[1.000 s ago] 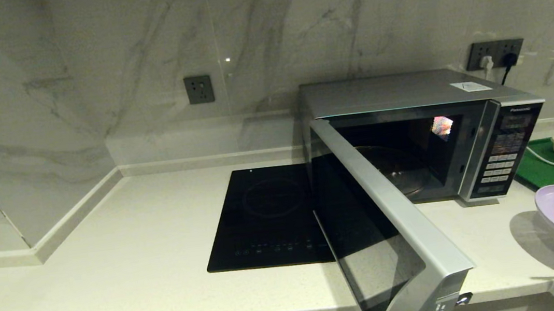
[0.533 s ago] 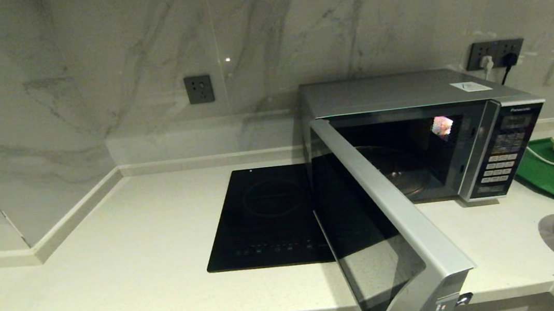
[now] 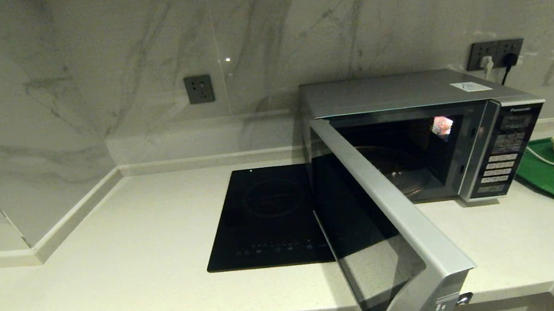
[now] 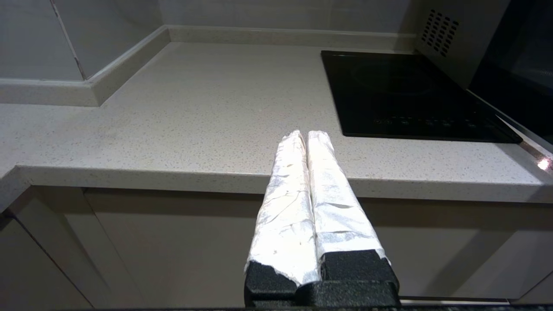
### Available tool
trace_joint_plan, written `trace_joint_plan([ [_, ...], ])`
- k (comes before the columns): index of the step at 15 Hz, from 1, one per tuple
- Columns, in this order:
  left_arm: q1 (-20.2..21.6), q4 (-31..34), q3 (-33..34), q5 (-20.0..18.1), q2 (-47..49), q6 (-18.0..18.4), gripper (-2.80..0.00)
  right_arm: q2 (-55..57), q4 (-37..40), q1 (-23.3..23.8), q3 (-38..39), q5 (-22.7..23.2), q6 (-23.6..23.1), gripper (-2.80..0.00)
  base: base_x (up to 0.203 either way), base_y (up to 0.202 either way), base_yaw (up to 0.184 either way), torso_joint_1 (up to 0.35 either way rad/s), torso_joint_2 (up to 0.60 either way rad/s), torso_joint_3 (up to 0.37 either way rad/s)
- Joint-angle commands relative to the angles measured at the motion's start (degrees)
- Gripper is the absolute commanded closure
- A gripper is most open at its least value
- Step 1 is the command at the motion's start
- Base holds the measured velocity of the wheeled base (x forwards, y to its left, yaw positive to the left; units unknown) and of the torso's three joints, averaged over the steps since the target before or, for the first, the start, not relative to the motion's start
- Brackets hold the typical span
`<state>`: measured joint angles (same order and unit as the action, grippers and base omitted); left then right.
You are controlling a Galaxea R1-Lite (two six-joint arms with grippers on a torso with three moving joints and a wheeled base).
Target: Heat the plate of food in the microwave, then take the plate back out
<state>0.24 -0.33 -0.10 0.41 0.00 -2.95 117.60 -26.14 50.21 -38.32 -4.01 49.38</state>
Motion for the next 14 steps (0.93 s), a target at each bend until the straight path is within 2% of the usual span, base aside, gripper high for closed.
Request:
trace_joint_plan([
  [1,0.02,-0.02,0.01,0.02,0.0,-0.04,0.0,1.26,0.04,0.06,0.2,-0.03,0.04,-2.8,0.0,0.0,0.0,0.0,0.0,0.0],
  [7,-0.02,-0.02,0.01,0.02,-0.02,-0.04,0.0,-0.54,0.03,0.06,0.77,0.29,0.1,-2.8,0.0,0.0,0.0,0.0,0.0,0.0],
  [14,0.02,-0.02,0.01,0.02,-0.02,-0.04,0.0,-14.13,0.18,0.06,4.31,0.85,-2.19,-2.8,0.0,0.0,0.0,0.0,0.0,0.0],
])
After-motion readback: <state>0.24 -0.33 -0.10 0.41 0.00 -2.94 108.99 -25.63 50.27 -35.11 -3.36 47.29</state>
